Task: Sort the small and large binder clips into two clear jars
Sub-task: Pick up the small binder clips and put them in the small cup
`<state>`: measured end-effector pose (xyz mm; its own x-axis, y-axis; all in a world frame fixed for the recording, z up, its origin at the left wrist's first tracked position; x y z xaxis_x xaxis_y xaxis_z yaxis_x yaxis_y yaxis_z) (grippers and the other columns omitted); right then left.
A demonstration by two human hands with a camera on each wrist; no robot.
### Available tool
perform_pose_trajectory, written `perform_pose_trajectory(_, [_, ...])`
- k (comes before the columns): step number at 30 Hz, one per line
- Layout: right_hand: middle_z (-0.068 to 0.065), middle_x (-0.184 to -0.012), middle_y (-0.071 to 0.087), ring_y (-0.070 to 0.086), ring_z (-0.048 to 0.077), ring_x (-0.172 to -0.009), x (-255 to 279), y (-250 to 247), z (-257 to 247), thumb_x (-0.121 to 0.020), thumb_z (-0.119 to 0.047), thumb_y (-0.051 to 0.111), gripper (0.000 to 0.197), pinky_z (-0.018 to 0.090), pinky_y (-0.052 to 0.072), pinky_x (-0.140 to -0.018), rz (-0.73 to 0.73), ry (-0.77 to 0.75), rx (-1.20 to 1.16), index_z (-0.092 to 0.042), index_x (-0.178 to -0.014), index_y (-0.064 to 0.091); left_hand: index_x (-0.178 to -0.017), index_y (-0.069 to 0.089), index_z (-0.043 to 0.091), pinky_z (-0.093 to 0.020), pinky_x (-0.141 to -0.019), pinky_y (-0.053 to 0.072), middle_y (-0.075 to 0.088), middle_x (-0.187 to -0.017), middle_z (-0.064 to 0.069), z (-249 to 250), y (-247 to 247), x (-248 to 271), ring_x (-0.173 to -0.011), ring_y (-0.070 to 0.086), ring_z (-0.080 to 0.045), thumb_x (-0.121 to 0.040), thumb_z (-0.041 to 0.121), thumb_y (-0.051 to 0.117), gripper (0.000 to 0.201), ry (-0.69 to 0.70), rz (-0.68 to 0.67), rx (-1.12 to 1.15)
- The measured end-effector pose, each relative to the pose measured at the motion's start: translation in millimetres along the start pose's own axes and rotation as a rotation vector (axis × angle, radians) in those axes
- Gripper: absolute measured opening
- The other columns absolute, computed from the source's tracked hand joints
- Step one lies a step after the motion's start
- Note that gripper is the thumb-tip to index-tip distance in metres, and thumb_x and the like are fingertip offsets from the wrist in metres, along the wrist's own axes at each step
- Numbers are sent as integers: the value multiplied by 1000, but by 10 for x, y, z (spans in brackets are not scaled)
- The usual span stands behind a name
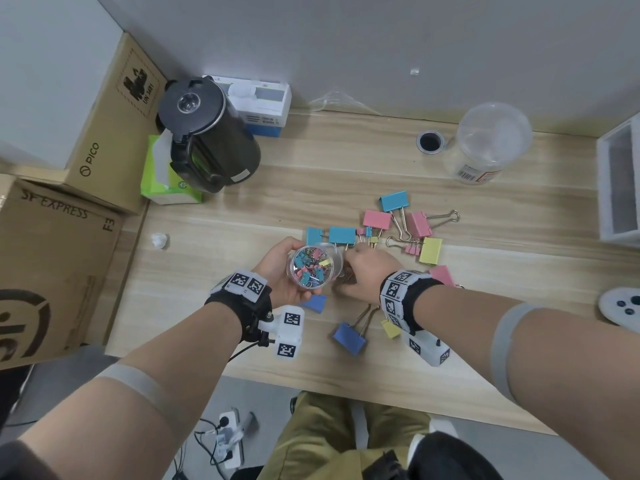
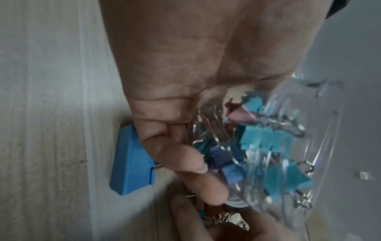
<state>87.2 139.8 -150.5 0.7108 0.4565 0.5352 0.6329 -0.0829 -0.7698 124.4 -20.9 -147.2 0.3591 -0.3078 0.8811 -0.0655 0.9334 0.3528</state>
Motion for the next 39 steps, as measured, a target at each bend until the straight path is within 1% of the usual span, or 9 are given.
perform_pose_trajectory(4, [10, -116, 53, 63, 32, -98, -22, 29, -17, -86, -36, 65, 47, 39, 54, -83, 8, 17, 15, -16, -127, 52, -111, 63, 4, -27, -51, 43, 64, -90, -17, -2, -6, -9, -63, 59, -29, -83, 42, 45, 51, 11, 0, 1])
perform_pose_trajectory(8, [11, -115, 53, 63, 33, -98, -19, 24, -47, -86, -24, 64, 40, 38, 52, -82, -10, 26, 9, -16, -123, 53, -114, 63, 3, -27, -51, 45, 63, -91, -17, -11, -18, -18, -64, 60, -29, -81, 44, 47, 55, 26, 5, 21])
perform_pose_trajectory(15, [9, -117, 56, 60, 29, -103, -27, 20, -59, -85, -7, 61, 41, 39, 52, -89, -55, 34, -80, -16, -124, 53, -110, 64, 4, -27, -50, 45, 63, -87, -16, -17, 9, -2, -64, 58, -28, -83, 43, 44, 51, 49, 10, 20])
perform_pose_trajectory(21, [10, -127, 51, 60, 33, -107, 18, 86, -39, -85, -2, 54, 39, 40, 51, -92, -24, 10, -71, -14, -121, 63, -110, 64, 3, -26, -50, 44, 64, -88, -17, -41, 6, 26, -62, 58, -28, -85, 42, 41, 51, 49, 20, 27])
perform_pose_trajectory(25, [12, -124, 48, 61, 34, -99, 47, 72, -34, -89, -2, 54, 31, 38, 51, -87, -19, -10, -24, -12, -117, 64, -116, 62, 4, -26, -50, 45, 63, -91, -17, -71, -3, 24, -62, 58, -28, -85, 42, 42, 53, 46, 35, 34])
perform_pose_trajectory(30, [10, -116, 54, 59, 34, -102, 93, -3, -60, -85, -5, 53, 27, 37, 49, -82, -35, -115, 33, -9, -110, 64, -107, 65, 6, -26, -48, 45, 63, -86, -16, -74, 32, 41, -59, 59, -28, -86, 41, 40, 49, 55, 20, 46])
perform_pose_trajectory(35, [6, -87, 61, 57, 23, -77, 182, -197, 15, -75, -8, 60, 10, 35, 51, -78, 173, -140, -228, -10, -82, 67, -108, 65, 6, -25, -47, 46, 61, -88, -17, -70, 18, 55, -58, 59, -27, -86, 42, 39, 50, 50, 50, 74])
perform_pose_trajectory(37, [5, -83, 63, 55, 19, -73, 210, -324, 62, -74, -9, 65, 5, 28, 48, -81, 282, -114, -340, -10, -78, 68, -104, 65, 5, -23, -46, 45, 62, -85, -15, -72, 20, 68, -55, 58, -25, -87, 43, 38, 49, 31, 78, 73])
perform_pose_trajectory(39, [0, -80, 62, 55, 16, -72, 245, -494, 55, -75, -11, 68, 4, 30, 49, -75, 373, -101, -442, -13, -78, 69, -99, 65, 5, -22, -47, 43, 63, -79, -13, -67, 27, 82, -54, 57, -24, -87, 43, 37, 48, 13, 135, 59])
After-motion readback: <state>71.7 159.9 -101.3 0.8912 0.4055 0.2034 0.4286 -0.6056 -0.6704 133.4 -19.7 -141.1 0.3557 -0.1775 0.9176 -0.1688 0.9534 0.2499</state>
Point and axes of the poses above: each hand's wrist, its own x-axis away from the middle knuckle, its own y-axis out of the palm, z = x × y, the point moved 5 cm from there along -x, towards the middle knuckle
